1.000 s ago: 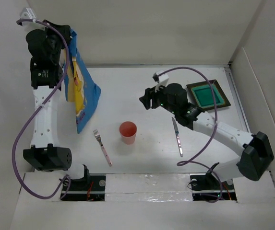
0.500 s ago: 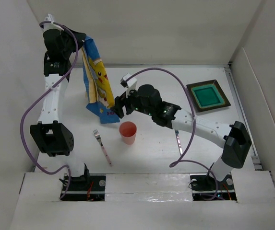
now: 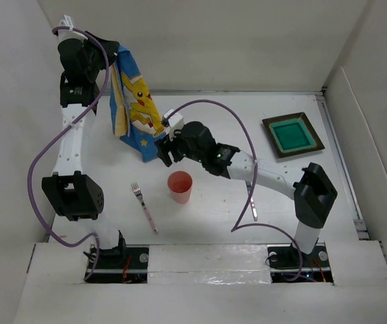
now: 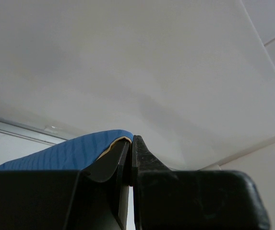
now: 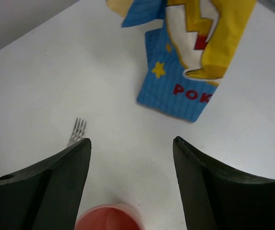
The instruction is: Set the dinner table for one person
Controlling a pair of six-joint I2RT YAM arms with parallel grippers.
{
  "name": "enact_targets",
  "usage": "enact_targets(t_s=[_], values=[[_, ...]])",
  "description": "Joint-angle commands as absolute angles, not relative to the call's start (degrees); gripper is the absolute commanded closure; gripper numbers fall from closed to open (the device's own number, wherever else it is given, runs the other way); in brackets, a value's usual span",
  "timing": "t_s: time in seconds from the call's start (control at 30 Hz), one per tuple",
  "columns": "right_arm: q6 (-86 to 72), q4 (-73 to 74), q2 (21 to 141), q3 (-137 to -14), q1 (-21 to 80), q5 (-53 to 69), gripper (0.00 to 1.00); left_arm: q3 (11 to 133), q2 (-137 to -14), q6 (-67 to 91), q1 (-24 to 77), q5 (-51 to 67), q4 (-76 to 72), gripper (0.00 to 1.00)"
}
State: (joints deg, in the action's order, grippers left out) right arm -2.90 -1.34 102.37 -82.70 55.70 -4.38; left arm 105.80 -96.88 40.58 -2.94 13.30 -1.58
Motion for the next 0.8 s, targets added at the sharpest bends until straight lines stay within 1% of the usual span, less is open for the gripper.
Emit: enact_targets(t_s=[0.0,0.03,0.07,0.1,0.13,0.17,0.2,0.3,0.4,0.5,0.63,0.77], values=[[2.19,-6.76,102.13,-83.76,48.27,7.06,0.27,107.85,-93.25,39.82,-2.72,14.06,-6.59,1.00],[1.94,-9.99,102.39,-83.06,46.34,10.69,0.27,107.23,-92.90,39.64,-2.72,13.98,-7.03,1.00],[1.32,-11.24,102.83,-82.53,41.97,15.68,0.27,106.53,-92.03,39.64,-2.72,13.80,-7.47,1.00],[0.71,-11.95,104.83,-83.40,39.92,26.43,0.27,105.13,-91.76,39.46,-2.72,13.80,-8.08,1.00],[0.09,-12.04,106.25,-84.45,38.16,30.63,0.27,104.77,-91.50,39.38,-2.72,13.71,-8.69,1.00],[-2.00,-10.82,109.65,-89.16,34.75,40.59,0.26,104.42,-91.49,39.29,-2.72,13.80,-8.70,1.00],[-2.02,-10.81,111.51,-89.21,34.72,40.69,0.26,104.41,-91.49,39.29,-2.72,13.80,-8.70,1.00],[-0.71,-4.50,116.61,-94.47,34.19,46.73,0.25,104.42,-92.11,39.64,-3.25,14.76,-8.61,1.00],[3.77,2.09,122.94,-100.44,34.19,49.47,0.22,104.41,-92.98,40.34,-3.25,15.47,-9.75,1.00],[2.47,0.62,125.76,-101.77,34.19,50.18,0.21,104.85,-93.51,40.60,-3.25,16.00,-9.84,1.00],[-4.90,-7.36,129.98,-103.00,32.35,53.78,0.19,103.63,-93.34,40.96,-3.25,16.61,-11.07,1.00],[-6.33,-6.68,135.42,-108.27,32.87,55.20,0.18,103.01,-93.43,40.96,-3.25,16.87,-11.51,1.00]])
